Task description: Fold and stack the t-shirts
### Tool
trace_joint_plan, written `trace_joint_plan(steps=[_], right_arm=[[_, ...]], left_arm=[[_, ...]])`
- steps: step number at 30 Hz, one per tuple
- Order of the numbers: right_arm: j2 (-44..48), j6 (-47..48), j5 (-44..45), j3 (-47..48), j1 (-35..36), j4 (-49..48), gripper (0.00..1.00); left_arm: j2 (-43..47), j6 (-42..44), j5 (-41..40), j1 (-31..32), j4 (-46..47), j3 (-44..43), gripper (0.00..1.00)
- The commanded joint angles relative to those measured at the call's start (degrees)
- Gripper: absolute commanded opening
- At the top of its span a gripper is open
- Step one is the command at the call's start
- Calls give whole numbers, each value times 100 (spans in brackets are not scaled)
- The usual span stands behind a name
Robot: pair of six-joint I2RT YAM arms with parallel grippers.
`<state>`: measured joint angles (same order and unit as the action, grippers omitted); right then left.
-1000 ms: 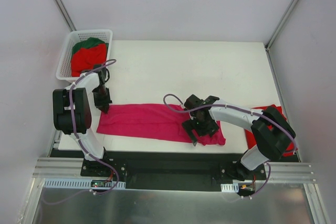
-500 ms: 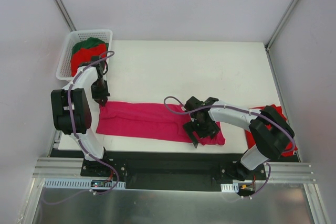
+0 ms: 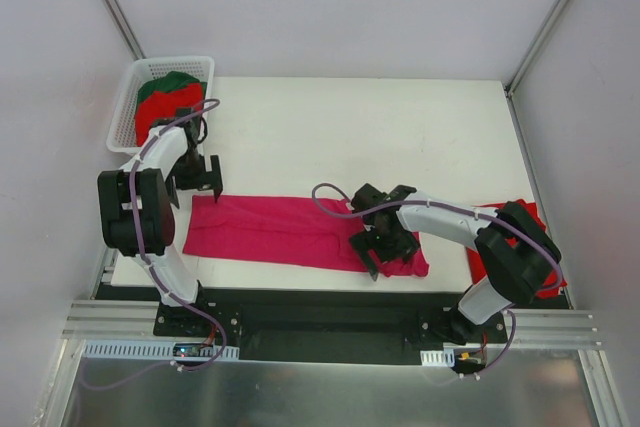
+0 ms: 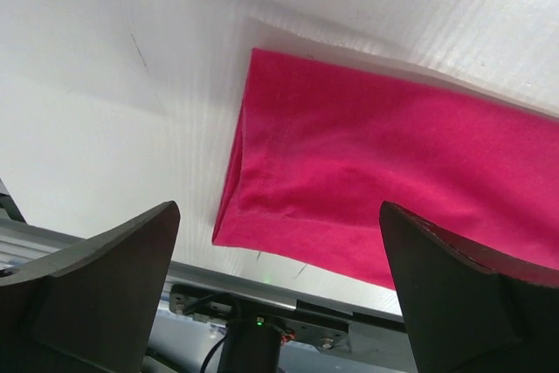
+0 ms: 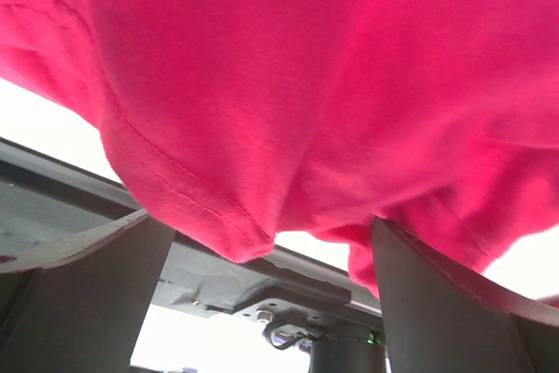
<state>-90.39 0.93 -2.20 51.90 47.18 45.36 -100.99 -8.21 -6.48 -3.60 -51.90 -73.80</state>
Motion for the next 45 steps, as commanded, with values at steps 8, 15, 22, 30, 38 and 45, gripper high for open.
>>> trace_joint_plan(steps=[8, 15, 22, 30, 38, 45], right_arm=[[716, -75, 904, 1085, -481, 518, 96], [829, -725, 1213, 262, -543, -720, 96], [936, -1051, 1467, -101, -245, -1881, 96], [918, -1042, 2135, 671, 643, -1794, 96], [-364, -893, 1724, 1893, 951, -1689, 96], [-1349, -823, 1319, 2465, 1136, -1750, 96]], left_arm=[[282, -155, 1287, 1317, -102, -592, 99], [1184, -295, 2291, 1467, 1513, 1197, 99], [2390, -392, 1906, 1686, 2025, 2229, 99], [3706, -576, 1546, 1810, 1842, 2889, 99], [4289, -1385, -90, 1635, 234, 1730, 99], [4404, -1894, 172, 993, -496, 1087, 100]])
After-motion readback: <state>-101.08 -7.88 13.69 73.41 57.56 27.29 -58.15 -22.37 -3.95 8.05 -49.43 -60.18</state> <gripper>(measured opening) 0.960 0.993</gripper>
